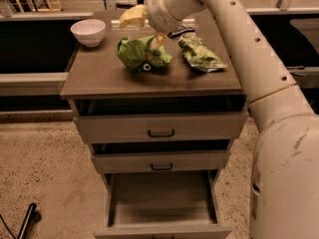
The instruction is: Pick green rice chip bag from bottom drawer and place on counter
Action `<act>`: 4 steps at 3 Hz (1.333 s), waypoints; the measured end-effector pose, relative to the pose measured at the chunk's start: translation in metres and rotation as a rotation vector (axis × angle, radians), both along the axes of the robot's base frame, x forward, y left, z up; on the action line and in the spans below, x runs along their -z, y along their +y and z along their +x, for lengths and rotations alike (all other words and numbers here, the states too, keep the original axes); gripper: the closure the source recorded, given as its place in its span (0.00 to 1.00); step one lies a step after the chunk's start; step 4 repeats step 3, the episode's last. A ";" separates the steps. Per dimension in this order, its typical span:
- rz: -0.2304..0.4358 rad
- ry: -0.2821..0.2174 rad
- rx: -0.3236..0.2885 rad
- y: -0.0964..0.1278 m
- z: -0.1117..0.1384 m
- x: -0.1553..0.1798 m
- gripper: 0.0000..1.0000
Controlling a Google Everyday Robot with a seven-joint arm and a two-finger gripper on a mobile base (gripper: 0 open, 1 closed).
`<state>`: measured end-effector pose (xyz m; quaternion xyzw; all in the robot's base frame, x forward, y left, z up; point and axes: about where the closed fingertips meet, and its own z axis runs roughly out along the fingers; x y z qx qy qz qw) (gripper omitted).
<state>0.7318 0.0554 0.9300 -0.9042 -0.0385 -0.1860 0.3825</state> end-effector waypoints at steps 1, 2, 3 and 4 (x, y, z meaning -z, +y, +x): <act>0.067 0.078 0.057 -0.019 -0.004 -0.009 0.00; 0.070 0.136 0.117 -0.048 -0.020 -0.037 0.00; 0.064 0.153 0.120 -0.050 -0.023 -0.038 0.00; 0.064 0.153 0.120 -0.050 -0.023 -0.038 0.00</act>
Offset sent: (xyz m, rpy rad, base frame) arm -0.0439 -0.0924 0.0831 0.0550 0.2115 -0.1912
